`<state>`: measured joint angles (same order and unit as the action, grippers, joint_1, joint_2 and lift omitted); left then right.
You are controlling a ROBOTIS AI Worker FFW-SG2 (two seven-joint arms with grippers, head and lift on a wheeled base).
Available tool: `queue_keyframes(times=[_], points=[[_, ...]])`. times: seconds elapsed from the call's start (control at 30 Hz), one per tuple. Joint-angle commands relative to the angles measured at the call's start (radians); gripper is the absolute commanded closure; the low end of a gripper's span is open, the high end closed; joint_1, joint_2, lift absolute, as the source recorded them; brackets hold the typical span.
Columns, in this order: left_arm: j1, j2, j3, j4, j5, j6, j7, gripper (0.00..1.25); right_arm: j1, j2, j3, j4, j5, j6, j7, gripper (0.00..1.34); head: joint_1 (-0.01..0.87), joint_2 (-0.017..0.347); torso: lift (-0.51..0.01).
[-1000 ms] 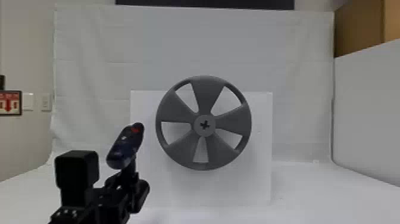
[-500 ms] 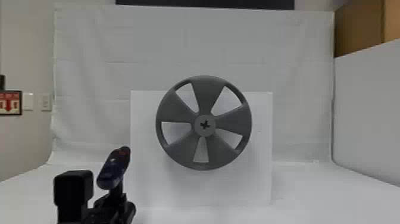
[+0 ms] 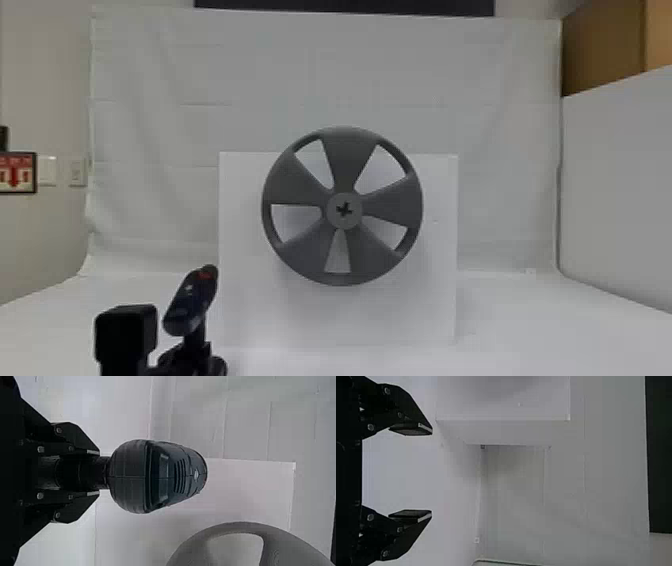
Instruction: Grasp the drill and bring into the middle of wheel
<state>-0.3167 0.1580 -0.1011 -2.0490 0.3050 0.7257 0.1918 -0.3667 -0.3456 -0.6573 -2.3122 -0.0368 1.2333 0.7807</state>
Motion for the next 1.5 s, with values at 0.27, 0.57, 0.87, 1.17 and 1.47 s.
queue_keyframes(times=[0.27,0.57,0.87,1.17,1.47], points=[[0.01,0.0,-0.011,0.027,-0.024,-0.04,-0.006,1.21,0.0,0.0,0.001,0.001,-0.002,0.0,0.0,0.52,0.0,0.0,-0.406],[0.007,-0.002,-0.009,0.035,-0.029,-0.04,-0.005,1.21,0.002,0.0,0.002,0.001,-0.002,0.0,0.0,0.52,0.0,0.0,-0.406],[0.004,-0.002,-0.009,0.052,-0.029,-0.04,-0.006,1.21,0.002,0.0,0.002,0.001,-0.002,0.0,0.0,0.52,0.0,0.0,-0.406],[0.004,-0.005,-0.005,0.058,-0.029,-0.04,-0.005,1.21,0.002,0.0,0.004,0.002,-0.002,0.0,0.0,0.52,0.0,0.0,-0.406],[0.005,-0.005,0.0,0.069,-0.017,-0.04,-0.005,0.92,-0.001,-0.003,0.013,0.007,-0.002,0.0,0.0,0.52,0.0,0.0,-0.406]])
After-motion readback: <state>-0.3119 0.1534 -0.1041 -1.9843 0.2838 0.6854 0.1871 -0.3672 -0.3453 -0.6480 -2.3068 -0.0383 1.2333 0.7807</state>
